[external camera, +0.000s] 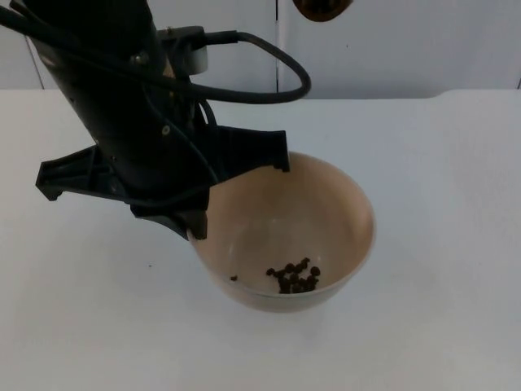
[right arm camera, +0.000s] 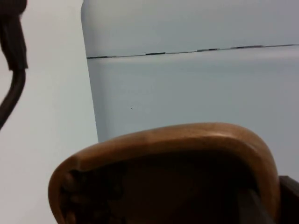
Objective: Pick up the bowl with the left hand and pour the coffee beans from the cup into the bowl with the right hand.
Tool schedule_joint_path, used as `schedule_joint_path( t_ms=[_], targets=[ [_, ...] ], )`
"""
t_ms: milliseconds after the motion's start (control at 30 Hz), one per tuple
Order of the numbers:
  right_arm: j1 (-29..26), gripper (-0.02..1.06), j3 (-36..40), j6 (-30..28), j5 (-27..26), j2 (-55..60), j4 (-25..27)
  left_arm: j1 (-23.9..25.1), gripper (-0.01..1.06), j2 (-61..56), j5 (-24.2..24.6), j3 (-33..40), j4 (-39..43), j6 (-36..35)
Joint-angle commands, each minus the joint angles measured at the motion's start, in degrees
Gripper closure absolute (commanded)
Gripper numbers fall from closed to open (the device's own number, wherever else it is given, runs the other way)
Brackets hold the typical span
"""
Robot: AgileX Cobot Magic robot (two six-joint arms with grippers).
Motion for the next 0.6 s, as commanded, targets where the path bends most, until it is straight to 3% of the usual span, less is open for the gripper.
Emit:
schedule_joint_path(
  t_ms=[0,567],
  targets=[
    [0.67,1.05,-0.44,-0.56,-0.46,0.22,-1.55,-0.26,1.05,-0.31,-0.6,0.24,0.01,-0.42],
    [1.26,1.05,-0.44,-1.12,-0.08,2.05,-3.61,-0.26,1.05,-0.31,-0.6,0.24,0.01,-0.42]
  ],
)
